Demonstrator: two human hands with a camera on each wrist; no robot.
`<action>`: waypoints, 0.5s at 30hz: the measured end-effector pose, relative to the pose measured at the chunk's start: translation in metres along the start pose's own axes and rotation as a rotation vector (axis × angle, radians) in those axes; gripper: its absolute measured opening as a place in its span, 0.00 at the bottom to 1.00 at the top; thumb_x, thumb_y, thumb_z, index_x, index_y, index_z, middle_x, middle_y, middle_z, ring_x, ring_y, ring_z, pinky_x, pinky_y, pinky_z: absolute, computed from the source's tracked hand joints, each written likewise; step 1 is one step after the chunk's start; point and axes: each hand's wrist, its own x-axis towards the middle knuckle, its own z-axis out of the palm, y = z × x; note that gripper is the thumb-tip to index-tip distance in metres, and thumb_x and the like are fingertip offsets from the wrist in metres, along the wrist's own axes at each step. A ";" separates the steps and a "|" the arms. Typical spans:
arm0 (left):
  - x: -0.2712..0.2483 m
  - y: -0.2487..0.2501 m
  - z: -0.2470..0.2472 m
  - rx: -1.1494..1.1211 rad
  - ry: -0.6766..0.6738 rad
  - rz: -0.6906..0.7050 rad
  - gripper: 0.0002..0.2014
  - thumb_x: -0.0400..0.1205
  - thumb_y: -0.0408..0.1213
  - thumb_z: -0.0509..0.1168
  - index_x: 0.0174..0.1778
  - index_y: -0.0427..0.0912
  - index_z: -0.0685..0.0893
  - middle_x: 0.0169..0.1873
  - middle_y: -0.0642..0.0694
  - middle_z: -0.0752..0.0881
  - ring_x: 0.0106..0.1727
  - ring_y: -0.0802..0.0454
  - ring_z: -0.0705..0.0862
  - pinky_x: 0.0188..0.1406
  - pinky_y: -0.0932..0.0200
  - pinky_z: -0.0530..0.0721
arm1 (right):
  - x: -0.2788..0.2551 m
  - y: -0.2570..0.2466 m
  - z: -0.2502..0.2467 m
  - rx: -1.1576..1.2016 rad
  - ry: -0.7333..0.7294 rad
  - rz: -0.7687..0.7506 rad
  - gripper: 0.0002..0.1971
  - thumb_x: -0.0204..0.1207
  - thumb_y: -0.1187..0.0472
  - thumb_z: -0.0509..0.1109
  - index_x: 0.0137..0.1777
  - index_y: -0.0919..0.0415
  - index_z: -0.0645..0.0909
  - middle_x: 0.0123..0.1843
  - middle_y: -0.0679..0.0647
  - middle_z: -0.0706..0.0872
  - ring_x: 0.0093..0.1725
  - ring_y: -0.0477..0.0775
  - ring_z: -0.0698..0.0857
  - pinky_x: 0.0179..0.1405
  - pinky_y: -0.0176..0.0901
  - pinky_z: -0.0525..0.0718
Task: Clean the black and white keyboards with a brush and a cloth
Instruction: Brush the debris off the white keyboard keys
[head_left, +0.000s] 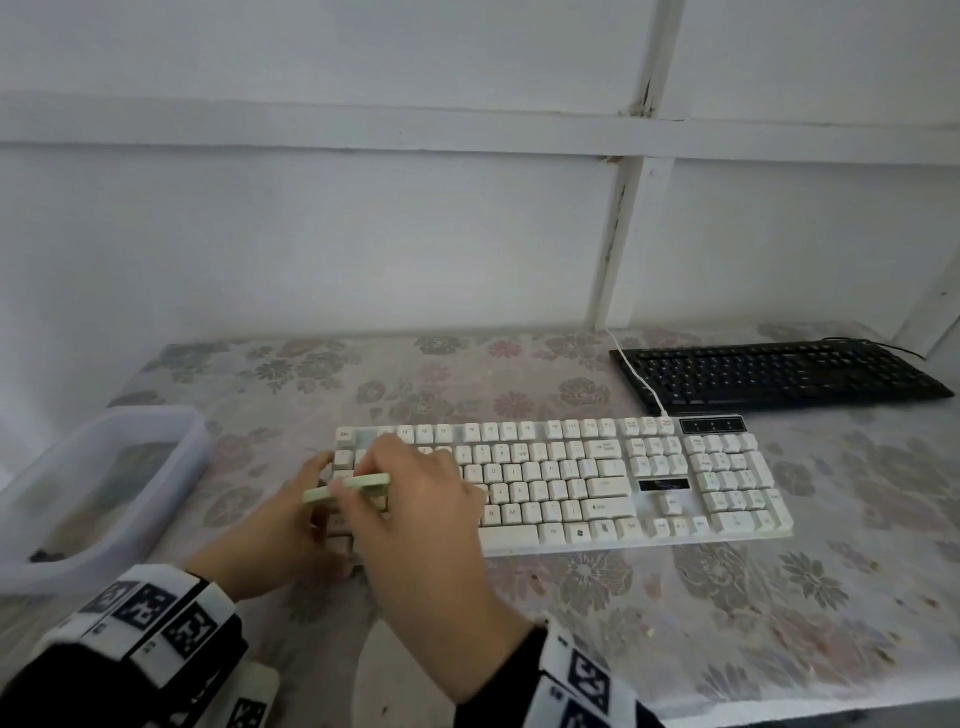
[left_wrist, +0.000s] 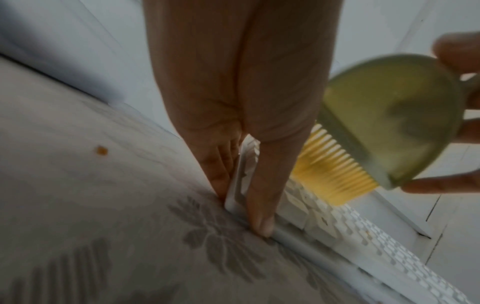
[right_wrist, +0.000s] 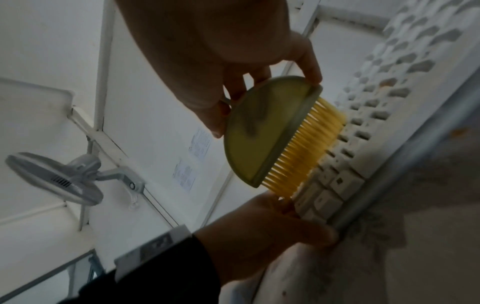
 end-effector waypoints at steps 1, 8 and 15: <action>0.000 -0.001 0.000 0.011 0.000 -0.012 0.48 0.55 0.54 0.72 0.72 0.40 0.68 0.57 0.52 0.79 0.55 0.63 0.81 0.54 0.65 0.81 | 0.000 -0.003 0.006 -0.083 0.076 -0.035 0.06 0.78 0.50 0.61 0.46 0.50 0.76 0.45 0.44 0.85 0.50 0.52 0.78 0.52 0.60 0.76; 0.001 0.003 0.002 -0.036 0.017 -0.070 0.51 0.63 0.26 0.81 0.69 0.61 0.55 0.52 0.58 0.81 0.49 0.62 0.84 0.41 0.68 0.82 | 0.003 0.020 -0.020 -0.090 0.060 0.163 0.05 0.83 0.50 0.60 0.51 0.48 0.72 0.46 0.39 0.78 0.57 0.49 0.72 0.68 0.59 0.67; 0.001 0.004 0.003 -0.075 0.026 -0.051 0.50 0.63 0.24 0.80 0.70 0.59 0.56 0.54 0.58 0.80 0.51 0.63 0.83 0.42 0.72 0.82 | -0.007 0.005 -0.021 0.105 0.060 0.140 0.06 0.81 0.49 0.64 0.45 0.47 0.72 0.36 0.32 0.67 0.55 0.47 0.75 0.64 0.55 0.72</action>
